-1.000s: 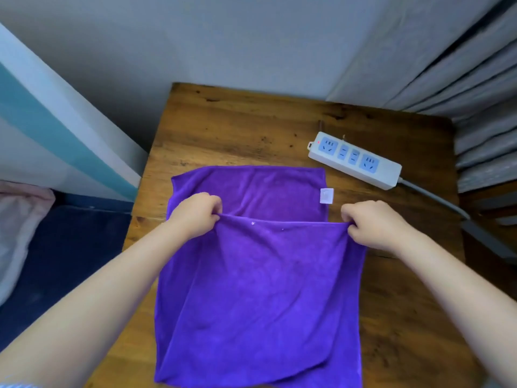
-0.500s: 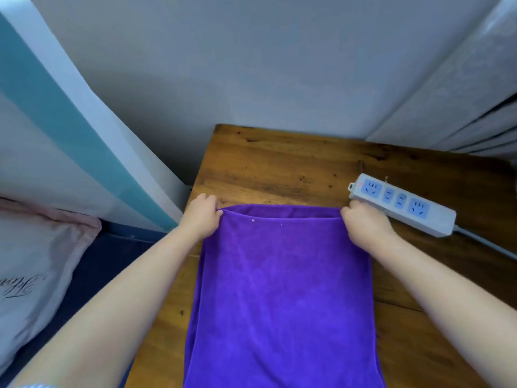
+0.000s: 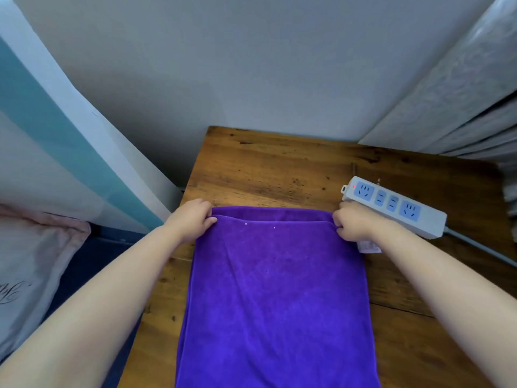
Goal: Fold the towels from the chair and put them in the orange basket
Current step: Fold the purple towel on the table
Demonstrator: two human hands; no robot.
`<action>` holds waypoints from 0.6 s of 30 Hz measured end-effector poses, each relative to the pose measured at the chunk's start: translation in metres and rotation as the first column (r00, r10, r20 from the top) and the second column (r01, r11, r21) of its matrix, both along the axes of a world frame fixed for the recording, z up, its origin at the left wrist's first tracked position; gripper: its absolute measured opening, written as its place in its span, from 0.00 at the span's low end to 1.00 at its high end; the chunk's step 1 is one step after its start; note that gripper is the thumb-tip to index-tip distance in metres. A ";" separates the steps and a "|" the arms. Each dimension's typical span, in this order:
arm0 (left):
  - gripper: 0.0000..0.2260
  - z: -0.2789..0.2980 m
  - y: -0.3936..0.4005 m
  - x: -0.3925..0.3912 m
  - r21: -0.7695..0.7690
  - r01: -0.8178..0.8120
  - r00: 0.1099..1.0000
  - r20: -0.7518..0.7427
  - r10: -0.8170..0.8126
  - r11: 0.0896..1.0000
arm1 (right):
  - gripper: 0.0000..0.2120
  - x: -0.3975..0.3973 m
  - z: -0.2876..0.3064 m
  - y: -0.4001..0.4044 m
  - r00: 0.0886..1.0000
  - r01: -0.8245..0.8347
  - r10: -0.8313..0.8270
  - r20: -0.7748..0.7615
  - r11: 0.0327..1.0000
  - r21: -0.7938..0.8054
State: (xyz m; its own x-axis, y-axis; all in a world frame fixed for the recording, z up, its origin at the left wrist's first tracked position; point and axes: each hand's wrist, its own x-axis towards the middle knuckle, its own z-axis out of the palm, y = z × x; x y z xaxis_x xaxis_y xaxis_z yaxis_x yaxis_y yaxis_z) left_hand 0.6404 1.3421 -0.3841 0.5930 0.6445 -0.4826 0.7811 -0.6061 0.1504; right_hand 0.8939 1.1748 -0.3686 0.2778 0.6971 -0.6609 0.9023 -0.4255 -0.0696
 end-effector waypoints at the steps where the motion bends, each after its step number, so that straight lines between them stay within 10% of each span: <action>1: 0.08 0.004 0.001 -0.004 0.011 0.006 1.000 0.014 -0.006 1.000 | 0.11 -0.001 0.001 0.003 0.999 -0.003 0.004 -0.032 1.000 0.010; 9: 0.15 0.037 -0.004 -0.032 0.067 0.057 0.997 0.055 -0.061 0.996 | 0.08 -0.019 0.012 -0.007 0.984 -0.146 0.128 -0.123 0.978 -0.150; 18: 0.13 0.059 -0.015 -0.060 -0.003 -0.163 0.968 0.194 0.161 0.987 | 0.07 -0.007 0.055 -0.031 0.988 0.072 -0.048 -0.145 0.983 0.167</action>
